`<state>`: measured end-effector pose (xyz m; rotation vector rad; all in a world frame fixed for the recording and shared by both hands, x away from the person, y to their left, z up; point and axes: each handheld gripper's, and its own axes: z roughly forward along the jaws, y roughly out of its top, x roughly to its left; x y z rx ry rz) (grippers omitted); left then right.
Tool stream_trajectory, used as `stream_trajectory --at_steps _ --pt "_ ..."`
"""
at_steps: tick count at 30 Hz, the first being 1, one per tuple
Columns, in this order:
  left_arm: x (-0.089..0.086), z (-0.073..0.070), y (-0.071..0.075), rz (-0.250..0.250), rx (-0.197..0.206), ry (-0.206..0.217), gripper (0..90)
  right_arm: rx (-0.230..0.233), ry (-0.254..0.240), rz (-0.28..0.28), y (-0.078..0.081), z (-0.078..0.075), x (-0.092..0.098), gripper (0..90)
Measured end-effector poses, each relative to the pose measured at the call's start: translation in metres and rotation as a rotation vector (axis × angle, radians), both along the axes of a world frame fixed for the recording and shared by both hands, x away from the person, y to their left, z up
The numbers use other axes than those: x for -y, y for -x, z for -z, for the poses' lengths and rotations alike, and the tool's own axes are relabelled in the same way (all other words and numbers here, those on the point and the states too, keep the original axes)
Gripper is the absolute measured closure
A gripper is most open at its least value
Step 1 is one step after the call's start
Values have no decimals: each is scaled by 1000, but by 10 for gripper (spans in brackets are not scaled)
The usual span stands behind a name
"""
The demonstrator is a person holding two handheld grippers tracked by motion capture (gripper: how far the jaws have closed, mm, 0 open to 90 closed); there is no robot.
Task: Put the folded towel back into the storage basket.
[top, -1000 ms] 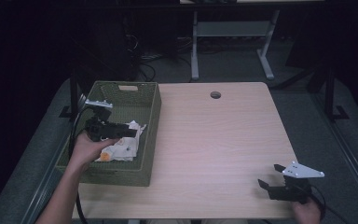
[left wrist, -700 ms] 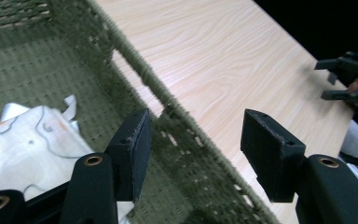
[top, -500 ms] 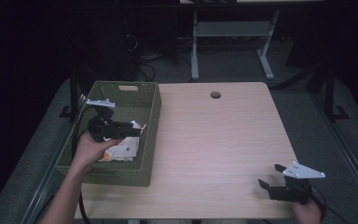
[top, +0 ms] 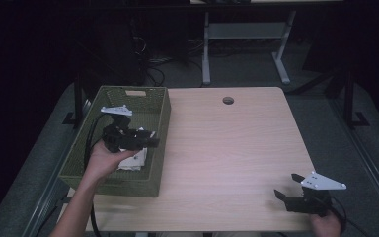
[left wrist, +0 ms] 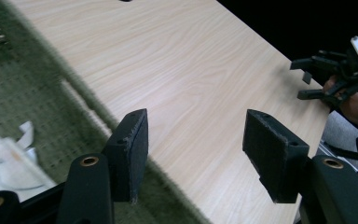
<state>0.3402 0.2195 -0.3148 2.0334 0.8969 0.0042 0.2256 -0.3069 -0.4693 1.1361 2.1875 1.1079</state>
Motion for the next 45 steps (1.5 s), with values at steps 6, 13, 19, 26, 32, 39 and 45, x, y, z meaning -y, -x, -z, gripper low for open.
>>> stream_trajectory --at_steps 6,13,19,26,32,39,45 --pt "16 2 5 27 3 -13 401 5 1 -4 1 -1 0 137" --pt "30 -1 10 46 20 -10 387 10 0 -1 2 -1 1 137" --pt "45 3 12 67 16 -7 377 9 1 2 3 -2 1 137" --pt "63 5 14 95 18 -5 362 13 0 7 4 -2 3 137" --pt "78 4 15 111 28 -1 354 15 -3 13 4 -1 4 137" --pt "97 14 18 124 24 -15 334 17 -3 20 5 -2 6 137" --pt "112 23 20 148 12 -31 321 14 -1 22 5 -1 6 137"
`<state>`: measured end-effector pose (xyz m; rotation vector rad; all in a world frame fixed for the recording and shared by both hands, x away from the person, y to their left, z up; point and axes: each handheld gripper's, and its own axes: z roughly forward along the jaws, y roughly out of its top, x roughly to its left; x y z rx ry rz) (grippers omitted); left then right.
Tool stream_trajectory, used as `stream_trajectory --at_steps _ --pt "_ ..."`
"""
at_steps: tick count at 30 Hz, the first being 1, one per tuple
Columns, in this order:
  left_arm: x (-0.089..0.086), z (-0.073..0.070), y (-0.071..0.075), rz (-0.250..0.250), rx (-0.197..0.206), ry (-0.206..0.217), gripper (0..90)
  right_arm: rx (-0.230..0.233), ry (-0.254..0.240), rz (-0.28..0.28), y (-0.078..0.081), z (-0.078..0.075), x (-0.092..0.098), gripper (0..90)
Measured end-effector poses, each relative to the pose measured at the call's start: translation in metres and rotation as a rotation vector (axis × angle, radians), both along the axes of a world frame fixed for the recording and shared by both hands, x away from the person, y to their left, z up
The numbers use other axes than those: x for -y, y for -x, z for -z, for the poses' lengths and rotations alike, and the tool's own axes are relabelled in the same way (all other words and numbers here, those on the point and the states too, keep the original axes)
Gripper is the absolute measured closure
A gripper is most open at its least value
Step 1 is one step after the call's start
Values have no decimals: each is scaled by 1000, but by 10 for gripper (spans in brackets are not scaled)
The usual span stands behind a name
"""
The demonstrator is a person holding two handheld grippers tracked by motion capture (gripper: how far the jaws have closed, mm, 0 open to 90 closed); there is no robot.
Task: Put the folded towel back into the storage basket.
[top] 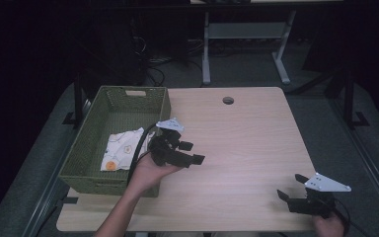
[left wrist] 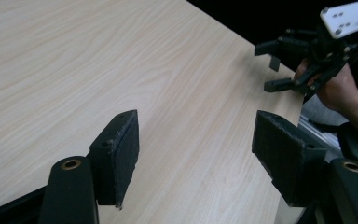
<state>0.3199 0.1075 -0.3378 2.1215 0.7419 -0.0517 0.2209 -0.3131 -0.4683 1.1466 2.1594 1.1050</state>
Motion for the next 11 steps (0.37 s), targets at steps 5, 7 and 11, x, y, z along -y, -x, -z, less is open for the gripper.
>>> stream_trajectory --at_steps 5,7,11 --pt "10 6 4 26 1 -9 315 -5 1 9 0 1 1 137" --pt "13 9 6 40 3 -19 314 -6 3 12 0 2 1 137" --pt "21 14 10 48 17 -33 297 2 2 12 0 2 3 137"
